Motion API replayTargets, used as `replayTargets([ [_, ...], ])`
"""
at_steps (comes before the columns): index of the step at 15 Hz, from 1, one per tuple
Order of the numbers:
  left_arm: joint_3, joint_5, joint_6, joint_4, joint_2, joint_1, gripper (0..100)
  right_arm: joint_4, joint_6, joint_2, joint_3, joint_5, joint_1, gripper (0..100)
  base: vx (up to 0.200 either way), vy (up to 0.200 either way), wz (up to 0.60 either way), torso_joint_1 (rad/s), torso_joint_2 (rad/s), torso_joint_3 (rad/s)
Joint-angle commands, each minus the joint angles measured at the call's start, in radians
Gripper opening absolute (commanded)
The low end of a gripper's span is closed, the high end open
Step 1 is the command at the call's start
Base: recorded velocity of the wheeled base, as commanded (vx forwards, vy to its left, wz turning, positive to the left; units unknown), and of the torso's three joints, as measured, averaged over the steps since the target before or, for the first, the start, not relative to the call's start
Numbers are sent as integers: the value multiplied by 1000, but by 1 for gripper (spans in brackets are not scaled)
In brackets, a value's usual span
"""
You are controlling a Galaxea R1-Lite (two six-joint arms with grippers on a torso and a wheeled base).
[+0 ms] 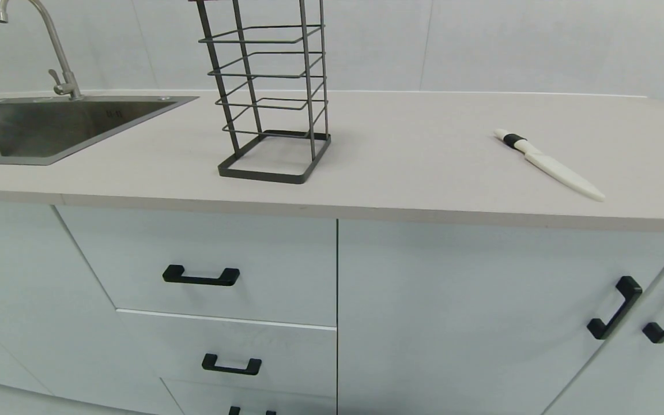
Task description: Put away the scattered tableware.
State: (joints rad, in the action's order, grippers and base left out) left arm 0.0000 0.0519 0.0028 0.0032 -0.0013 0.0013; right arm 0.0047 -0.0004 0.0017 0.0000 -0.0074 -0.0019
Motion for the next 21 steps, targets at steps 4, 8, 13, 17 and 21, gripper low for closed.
replayTargets([
  [4,0,0,0,0,1,0,100,0,0,0,0,0,0,100,0,-200,0,4,2,1],
  [8,0,-1,0,0,1,0,100,0,-1,0,0,0,0,100,0,-50,0,1,1,3],
  [13,0,-1,-1,0,1,0,100,-2,-9,0,-2,0,0,100,0,0,0,59,-57,-13],
  [17,0,-1,-1,0,1,0,100,0,-3,0,0,0,0,100,0,0,0,243,-151,-168],
  [21,0,-1,-1,0,1,0,100,0,-3,0,-2,0,0,100,0,0,0,209,-651,-216],
])
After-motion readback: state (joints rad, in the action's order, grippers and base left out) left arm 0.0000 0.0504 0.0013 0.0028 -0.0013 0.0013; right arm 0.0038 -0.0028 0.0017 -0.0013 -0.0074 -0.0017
